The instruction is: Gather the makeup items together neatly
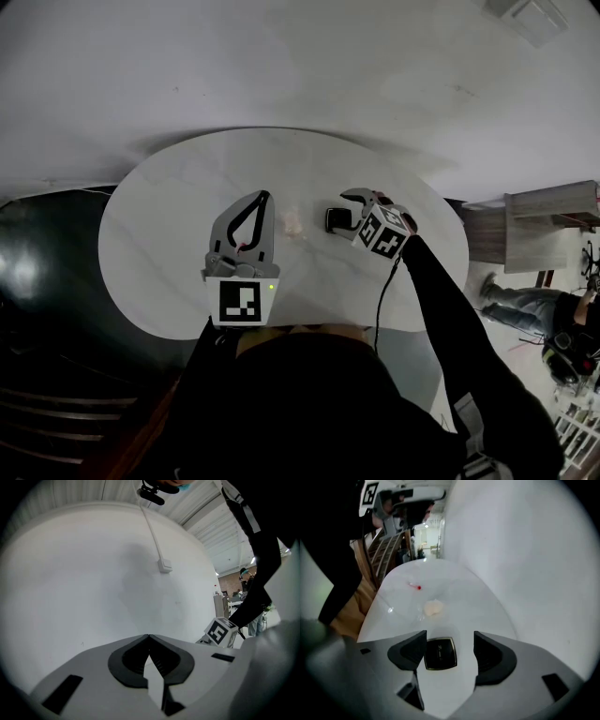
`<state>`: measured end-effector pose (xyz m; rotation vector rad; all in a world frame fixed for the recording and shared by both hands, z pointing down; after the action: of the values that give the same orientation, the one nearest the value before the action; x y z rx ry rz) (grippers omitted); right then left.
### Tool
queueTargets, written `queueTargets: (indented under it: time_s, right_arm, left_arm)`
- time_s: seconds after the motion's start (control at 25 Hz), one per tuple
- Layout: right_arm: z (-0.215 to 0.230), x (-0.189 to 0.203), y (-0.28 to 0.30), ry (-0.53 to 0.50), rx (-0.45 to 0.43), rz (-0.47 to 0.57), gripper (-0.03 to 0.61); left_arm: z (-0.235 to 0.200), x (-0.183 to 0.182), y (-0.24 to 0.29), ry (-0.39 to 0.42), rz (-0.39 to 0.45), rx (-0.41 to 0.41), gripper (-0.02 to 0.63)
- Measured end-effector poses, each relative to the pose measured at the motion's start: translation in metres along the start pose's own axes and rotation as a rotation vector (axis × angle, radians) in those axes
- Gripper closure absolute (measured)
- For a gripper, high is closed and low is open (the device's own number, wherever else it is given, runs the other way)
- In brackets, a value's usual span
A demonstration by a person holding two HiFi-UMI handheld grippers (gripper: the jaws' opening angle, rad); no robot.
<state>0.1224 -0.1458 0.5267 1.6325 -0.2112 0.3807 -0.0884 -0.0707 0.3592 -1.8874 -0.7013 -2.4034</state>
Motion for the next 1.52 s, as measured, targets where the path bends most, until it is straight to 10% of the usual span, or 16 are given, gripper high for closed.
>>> queueTargets:
  time_s: [0.36,0.72,0.88,1.52]
  right_arm:
    - [-0.013,-0.055,-0.089,0.467,0.355,0.541,0.344]
    - [-0.034,-0.084,-0.168,0.548,0.602,0.892,0.467]
    - [-0.043,-0.077,-0.182,0.537,0.677,0.906,0.549]
    - [-0.062,-0.104,-0.192,0.484,0.631,0.965,0.552]
  left_arm:
    - [-0.006,-0.011,-0.007,0.002,0.043,-0.005,0.597]
    - [-0.008,-0.024,-0.019,0.027,0.082,-0.004,0.597]
    - [-0.008,-0.031,-0.023,0.057,0.104,0.000,0.597]
    - [-0.008,-0.026,-0.036,0.048,0.104,-0.008,0.597]
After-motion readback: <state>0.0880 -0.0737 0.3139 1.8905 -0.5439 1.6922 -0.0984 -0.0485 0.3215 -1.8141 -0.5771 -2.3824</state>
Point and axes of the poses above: the fingertips, and each gripper's own axes: y forward along the fingers, z to its right, x out of its underside, the point moved 9 cm from there along -y, backward along the fingers, and after that the axes turned 10 degrees about -z, right-handed, at the moved point
